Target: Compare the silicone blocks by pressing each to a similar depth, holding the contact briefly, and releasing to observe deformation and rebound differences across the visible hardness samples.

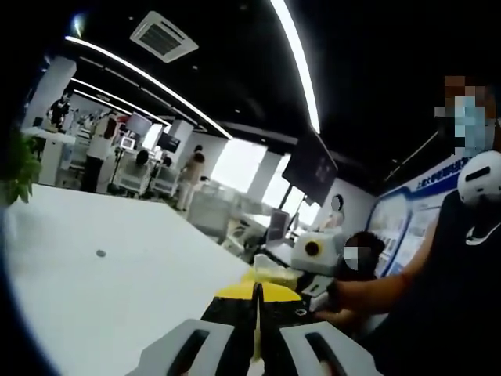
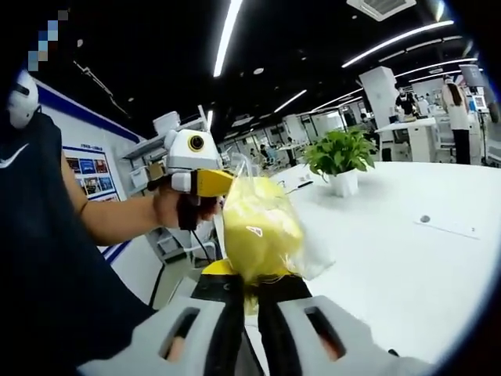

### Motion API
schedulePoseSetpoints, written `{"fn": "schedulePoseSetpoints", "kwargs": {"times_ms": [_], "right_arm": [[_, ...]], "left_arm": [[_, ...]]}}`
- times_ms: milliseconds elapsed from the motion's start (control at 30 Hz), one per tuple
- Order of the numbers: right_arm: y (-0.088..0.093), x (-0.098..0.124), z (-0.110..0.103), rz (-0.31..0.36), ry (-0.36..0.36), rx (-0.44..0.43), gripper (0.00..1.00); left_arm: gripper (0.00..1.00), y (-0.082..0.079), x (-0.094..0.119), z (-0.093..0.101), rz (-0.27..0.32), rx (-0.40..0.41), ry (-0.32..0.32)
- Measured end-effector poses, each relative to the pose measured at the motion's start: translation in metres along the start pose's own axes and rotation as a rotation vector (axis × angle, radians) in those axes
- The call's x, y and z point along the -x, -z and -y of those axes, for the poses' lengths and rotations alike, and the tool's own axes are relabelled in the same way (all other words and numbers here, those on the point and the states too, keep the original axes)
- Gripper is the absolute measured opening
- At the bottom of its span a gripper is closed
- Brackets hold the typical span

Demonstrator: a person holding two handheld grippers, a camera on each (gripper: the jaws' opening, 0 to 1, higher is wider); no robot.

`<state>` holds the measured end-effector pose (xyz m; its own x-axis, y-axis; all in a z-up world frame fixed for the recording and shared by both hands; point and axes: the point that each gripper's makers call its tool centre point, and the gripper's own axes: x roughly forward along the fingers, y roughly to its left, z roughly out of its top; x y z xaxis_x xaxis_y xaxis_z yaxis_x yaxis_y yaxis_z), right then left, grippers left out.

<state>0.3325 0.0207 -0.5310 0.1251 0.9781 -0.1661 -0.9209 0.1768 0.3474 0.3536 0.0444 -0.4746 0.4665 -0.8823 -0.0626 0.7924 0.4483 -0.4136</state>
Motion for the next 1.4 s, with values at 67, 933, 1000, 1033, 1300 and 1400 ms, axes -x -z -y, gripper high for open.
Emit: {"fn": "schedulePoseSetpoints", "kwargs": {"times_ms": [67,933,1000,1033,1300,1400], "right_arm": [[0.0,0.0,0.0,-0.002,-0.001,0.002,0.01],[0.012,-0.002,0.001,-0.026,-0.015,0.049,0.0],[0.01,-0.002,0.002,-0.024,-0.016,0.054,0.0],[0.01,-0.003,0.002,-0.024,-0.017,0.056,0.0],[0.012,-0.003,0.003,-0.027,-0.023,0.081,0.0],[0.012,-0.003,0.002,-0.023,-0.028,0.08,0.0]], "left_arm": [[0.0,0.0,0.0,0.0,-0.002,0.003,0.0],[0.0,0.012,0.001,-0.003,-0.072,-0.095,-0.064],[0.0,0.011,0.001,-0.003,-0.072,-0.103,-0.067],[0.0,0.01,0.001,-0.003,-0.074,-0.112,-0.066],[0.0,0.012,0.001,-0.003,-0.101,-0.134,-0.068],[0.0,0.013,0.001,-0.003,-0.102,-0.139,-0.075]]}}
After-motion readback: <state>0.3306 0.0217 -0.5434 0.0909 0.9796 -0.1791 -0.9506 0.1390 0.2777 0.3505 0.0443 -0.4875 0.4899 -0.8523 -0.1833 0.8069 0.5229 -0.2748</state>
